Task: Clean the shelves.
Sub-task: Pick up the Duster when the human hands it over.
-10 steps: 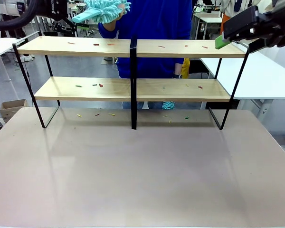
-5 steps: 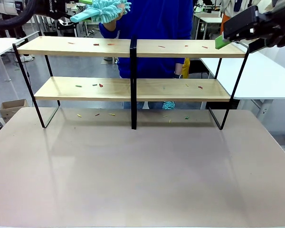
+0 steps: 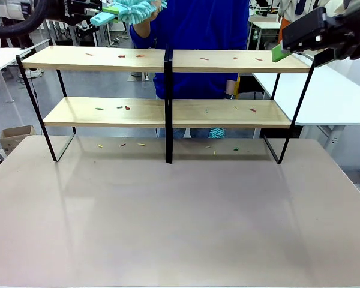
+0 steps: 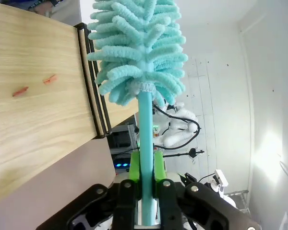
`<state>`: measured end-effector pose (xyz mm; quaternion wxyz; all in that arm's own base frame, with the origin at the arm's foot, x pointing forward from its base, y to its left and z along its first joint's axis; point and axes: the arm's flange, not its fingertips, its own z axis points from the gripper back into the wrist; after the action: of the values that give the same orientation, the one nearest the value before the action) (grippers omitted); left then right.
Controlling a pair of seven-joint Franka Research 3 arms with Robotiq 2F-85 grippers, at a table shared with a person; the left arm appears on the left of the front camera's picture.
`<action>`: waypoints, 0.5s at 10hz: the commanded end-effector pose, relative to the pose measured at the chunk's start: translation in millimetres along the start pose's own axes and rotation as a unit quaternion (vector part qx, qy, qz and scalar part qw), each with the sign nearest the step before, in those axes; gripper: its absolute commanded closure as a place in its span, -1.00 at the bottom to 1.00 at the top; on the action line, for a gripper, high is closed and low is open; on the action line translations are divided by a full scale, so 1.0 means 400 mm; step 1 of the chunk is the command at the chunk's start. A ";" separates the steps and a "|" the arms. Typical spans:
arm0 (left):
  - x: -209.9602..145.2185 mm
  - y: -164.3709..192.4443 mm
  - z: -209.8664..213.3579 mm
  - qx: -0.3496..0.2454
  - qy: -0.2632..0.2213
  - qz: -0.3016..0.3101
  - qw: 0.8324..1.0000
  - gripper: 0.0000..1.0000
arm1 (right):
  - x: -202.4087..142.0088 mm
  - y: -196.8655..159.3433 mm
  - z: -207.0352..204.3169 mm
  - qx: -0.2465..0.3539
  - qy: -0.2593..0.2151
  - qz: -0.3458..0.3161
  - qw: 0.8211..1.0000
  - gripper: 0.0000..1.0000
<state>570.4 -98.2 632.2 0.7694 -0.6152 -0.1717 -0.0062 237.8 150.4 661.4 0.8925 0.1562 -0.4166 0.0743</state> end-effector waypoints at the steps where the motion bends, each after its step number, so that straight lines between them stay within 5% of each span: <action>1: -0.021 -0.013 0.018 -0.001 -0.004 -0.021 1.000 1.00 | 0.000 -0.001 0.001 0.000 0.000 -0.001 1.000 -1.00; 3: -0.097 -0.084 0.163 0.051 0.040 -0.084 0.994 1.00 | 0.000 -0.001 0.001 0.000 0.000 -0.001 1.000 -1.00; 5: -0.255 -0.141 0.433 0.079 0.060 -0.179 0.979 1.00 | 0.000 -0.001 0.001 0.000 0.000 -0.001 1.000 -1.00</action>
<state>462.7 -5.7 687.9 0.8166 -0.5291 -0.1931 -0.1258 237.8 150.2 661.6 0.8924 0.1563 -0.4168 0.0741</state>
